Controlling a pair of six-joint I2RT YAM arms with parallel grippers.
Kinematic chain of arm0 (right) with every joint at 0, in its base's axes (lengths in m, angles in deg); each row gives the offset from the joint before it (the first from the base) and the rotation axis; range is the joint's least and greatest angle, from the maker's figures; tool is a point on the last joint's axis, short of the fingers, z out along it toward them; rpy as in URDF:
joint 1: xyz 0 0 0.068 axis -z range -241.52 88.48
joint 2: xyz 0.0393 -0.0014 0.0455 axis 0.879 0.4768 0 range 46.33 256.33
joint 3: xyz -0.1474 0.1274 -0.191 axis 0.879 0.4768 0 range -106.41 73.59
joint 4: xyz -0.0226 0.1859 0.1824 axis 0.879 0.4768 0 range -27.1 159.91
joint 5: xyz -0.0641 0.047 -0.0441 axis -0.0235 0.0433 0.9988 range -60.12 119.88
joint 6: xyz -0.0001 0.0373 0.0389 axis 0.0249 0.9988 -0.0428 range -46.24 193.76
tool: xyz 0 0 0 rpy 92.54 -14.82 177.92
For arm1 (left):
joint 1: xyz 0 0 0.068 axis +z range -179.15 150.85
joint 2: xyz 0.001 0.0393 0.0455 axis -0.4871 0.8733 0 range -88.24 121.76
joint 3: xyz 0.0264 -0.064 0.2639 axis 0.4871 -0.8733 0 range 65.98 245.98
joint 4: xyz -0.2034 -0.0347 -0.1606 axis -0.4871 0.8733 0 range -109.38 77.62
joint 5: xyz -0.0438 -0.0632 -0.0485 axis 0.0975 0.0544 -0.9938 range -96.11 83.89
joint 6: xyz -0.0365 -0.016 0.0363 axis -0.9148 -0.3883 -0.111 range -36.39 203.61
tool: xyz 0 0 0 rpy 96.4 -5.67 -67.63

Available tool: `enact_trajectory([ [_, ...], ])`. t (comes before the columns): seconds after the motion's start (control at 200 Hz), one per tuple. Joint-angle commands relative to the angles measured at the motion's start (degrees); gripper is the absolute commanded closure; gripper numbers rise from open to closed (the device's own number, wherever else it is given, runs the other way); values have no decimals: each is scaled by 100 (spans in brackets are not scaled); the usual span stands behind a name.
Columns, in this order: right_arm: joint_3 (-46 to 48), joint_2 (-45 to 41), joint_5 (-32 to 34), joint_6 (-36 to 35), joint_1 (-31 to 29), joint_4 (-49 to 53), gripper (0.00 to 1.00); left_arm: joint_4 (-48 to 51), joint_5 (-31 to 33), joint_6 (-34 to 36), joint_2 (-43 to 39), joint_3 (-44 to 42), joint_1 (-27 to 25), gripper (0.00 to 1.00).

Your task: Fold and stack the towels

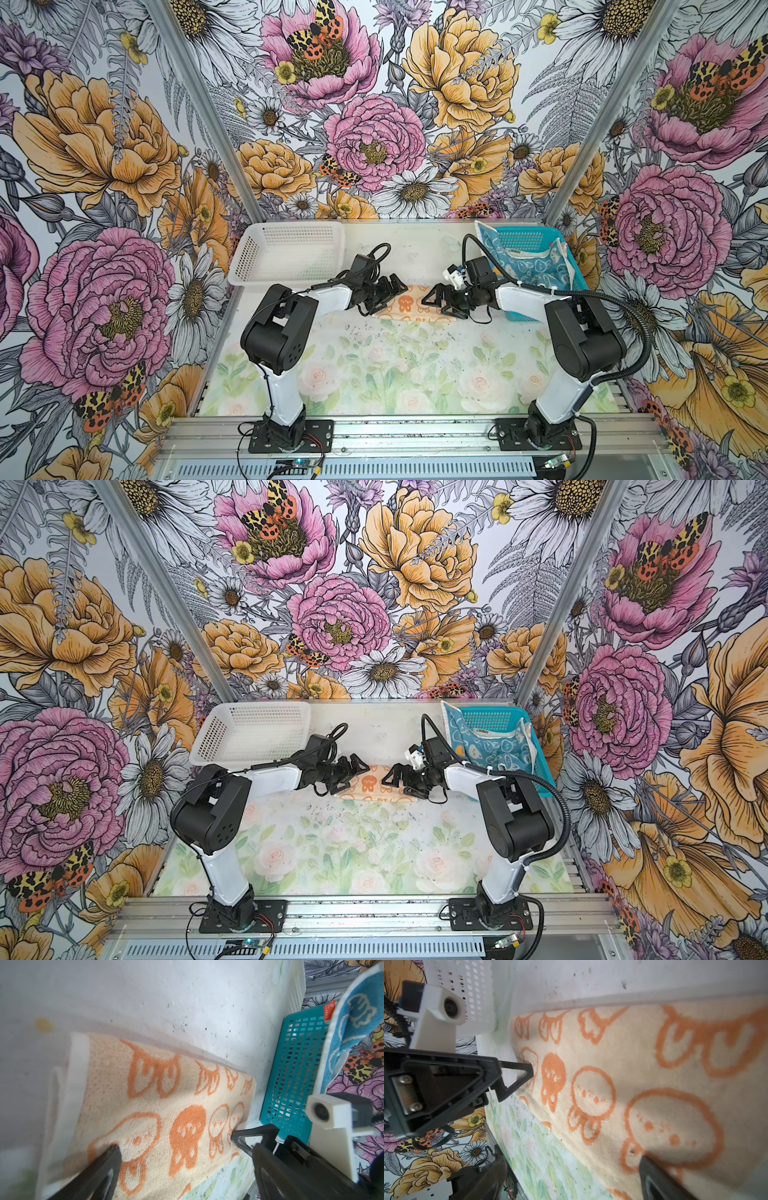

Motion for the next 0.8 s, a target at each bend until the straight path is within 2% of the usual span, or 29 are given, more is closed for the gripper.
enact_trajectory([
  [0.0, 82, 45, -12, -101, 170, -209, 1, 437, 217, 224, 156, -121, 28, 1],
  [0.13, 1, -229, -26, -91, 193, -191, 1, 870, 197, 494, 9, 192, 77, 1],
  [0.215, -64, -515, 56, -21, 225, -185, 1, 1492, 253, 828, -127, 631, 84, 1],
  [0.33, -288, -638, 653, -347, 267, 374, 1, 2254, 514, 1227, -456, 1120, 150, 1],
  [0.475, -384, -473, 1289, -638, 263, 783, 1, 3301, 1109, 1751, -304, 1513, 257, 1],
  [0.796, -274, -215, 1595, -719, 153, 789, 1, 3601, 1365, 2005, 380, 1632, 41, 6],
])
